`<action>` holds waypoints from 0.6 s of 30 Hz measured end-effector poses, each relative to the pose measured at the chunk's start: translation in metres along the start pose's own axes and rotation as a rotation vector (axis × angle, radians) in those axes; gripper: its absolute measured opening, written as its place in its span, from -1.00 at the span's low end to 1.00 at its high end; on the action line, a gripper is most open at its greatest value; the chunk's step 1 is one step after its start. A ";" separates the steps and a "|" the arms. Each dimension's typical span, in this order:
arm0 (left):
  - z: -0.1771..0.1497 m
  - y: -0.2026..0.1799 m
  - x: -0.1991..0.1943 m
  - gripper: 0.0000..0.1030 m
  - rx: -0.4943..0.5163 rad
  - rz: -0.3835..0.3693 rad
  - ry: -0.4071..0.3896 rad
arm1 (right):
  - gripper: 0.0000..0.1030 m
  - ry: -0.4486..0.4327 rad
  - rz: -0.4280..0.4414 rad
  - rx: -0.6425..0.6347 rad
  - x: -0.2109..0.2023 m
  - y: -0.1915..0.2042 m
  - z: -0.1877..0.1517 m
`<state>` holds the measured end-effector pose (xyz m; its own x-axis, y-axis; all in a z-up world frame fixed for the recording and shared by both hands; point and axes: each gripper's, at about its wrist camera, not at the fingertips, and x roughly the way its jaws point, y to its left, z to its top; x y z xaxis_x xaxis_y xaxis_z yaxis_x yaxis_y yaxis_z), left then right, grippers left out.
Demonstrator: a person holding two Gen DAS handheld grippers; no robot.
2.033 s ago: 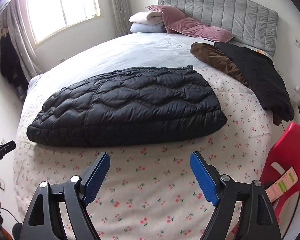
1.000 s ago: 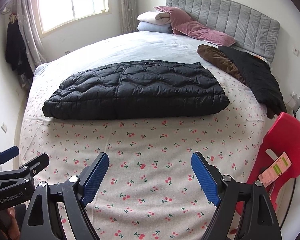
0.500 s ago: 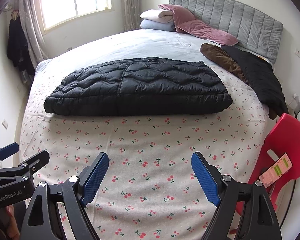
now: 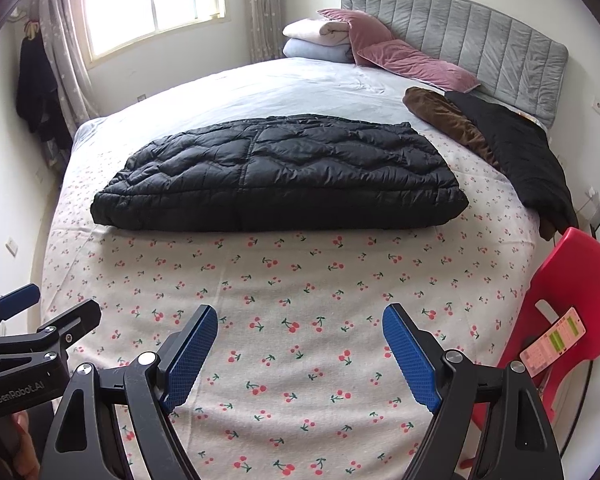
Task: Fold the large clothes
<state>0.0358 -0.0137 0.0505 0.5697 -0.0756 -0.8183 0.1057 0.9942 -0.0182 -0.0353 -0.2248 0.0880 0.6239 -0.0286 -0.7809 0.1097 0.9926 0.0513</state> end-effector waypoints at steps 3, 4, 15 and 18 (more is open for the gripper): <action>0.000 0.000 -0.001 0.98 -0.001 0.000 -0.001 | 0.67 -0.001 -0.001 0.000 0.000 0.000 0.000; 0.000 0.000 -0.001 0.98 0.000 0.001 -0.001 | 0.67 -0.001 0.000 -0.001 0.000 0.000 0.000; 0.000 0.000 -0.002 0.98 0.001 0.001 -0.004 | 0.67 0.000 0.000 -0.001 0.000 0.000 0.000; 0.000 -0.001 -0.003 0.98 0.002 0.002 -0.002 | 0.67 0.000 0.001 0.000 0.000 -0.001 0.000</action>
<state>0.0339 -0.0147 0.0534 0.5714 -0.0738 -0.8173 0.1065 0.9942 -0.0153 -0.0356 -0.2254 0.0879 0.6243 -0.0275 -0.7807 0.1089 0.9927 0.0521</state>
